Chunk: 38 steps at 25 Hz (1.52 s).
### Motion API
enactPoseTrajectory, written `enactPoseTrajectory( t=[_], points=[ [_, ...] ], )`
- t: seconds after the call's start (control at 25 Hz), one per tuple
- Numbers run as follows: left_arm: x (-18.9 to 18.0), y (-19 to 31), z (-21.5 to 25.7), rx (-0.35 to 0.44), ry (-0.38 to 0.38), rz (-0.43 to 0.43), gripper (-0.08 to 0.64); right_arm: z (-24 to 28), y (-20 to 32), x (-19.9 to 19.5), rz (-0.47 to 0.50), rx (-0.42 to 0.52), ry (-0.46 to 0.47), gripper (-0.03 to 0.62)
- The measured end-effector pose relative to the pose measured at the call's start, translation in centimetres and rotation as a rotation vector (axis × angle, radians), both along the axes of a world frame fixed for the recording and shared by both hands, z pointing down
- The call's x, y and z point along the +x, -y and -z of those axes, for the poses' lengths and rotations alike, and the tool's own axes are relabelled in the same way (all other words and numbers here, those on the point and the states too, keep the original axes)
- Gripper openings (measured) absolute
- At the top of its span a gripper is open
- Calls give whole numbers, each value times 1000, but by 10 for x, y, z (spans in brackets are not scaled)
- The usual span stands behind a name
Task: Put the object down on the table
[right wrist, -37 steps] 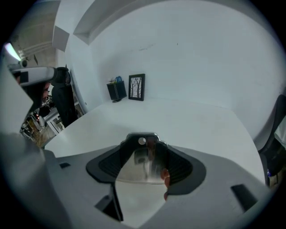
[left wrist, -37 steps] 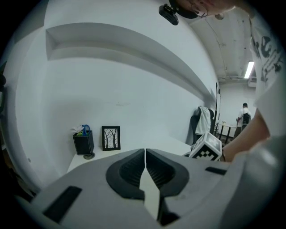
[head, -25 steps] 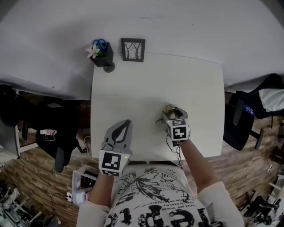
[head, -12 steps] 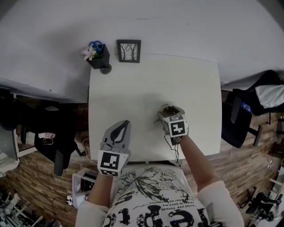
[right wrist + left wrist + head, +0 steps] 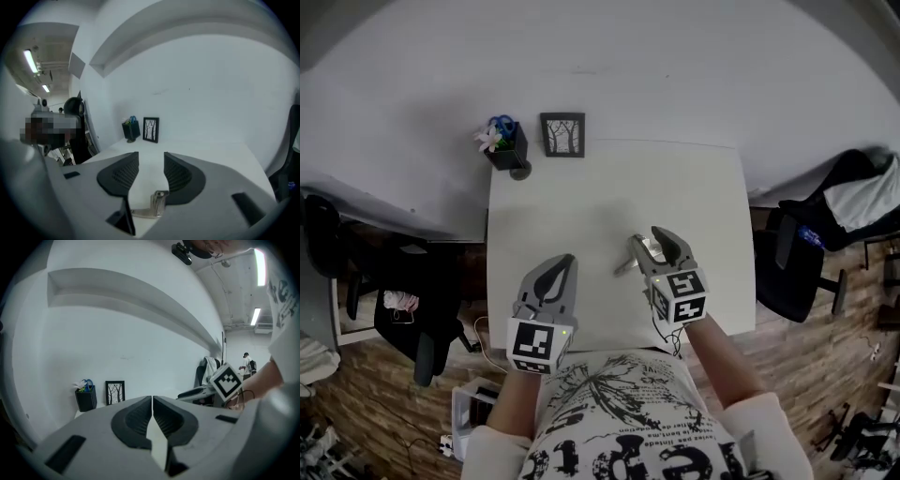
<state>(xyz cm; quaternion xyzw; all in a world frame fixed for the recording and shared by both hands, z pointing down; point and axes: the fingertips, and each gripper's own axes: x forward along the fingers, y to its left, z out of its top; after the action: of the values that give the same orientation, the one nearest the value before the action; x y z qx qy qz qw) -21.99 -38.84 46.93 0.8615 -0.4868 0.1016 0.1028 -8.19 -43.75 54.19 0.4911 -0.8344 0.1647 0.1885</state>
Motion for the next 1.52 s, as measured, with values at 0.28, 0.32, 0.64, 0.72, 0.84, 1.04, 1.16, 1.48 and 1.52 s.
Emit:
enactPoseTrajectory(
  t=[0.28, 0.32, 0.64, 0.72, 0.84, 1.04, 1.16, 1.48, 1.52],
  points=[
    [6, 10, 44, 90, 6, 27, 12, 82, -5, 20, -23, 178, 150, 2],
    [5, 11, 50, 102, 9, 35, 12, 91, -6, 21, -18, 202, 162, -9],
    [14, 21, 84, 172, 23, 53, 12, 146, -11, 39, 0, 386, 181, -9],
    [18, 23, 90, 186, 26, 44, 12, 152, -10, 42, -6, 408, 179, -9],
    [20, 24, 96, 198, 29, 40, 12, 154, -7, 45, -14, 421, 175, -9],
    [18, 27, 95, 193, 25, 46, 12, 154, -4, 43, -7, 417, 177, -9],
    [17, 29, 93, 189, 22, 51, 12, 150, -4, 39, 5, 404, 177, -11],
    [12, 28, 91, 184, 13, 61, 12, 143, -6, 32, 16, 384, 161, -11],
    [12, 28, 91, 183, 12, 61, 12, 144, -7, 32, 15, 389, 163, -11]
  ],
)
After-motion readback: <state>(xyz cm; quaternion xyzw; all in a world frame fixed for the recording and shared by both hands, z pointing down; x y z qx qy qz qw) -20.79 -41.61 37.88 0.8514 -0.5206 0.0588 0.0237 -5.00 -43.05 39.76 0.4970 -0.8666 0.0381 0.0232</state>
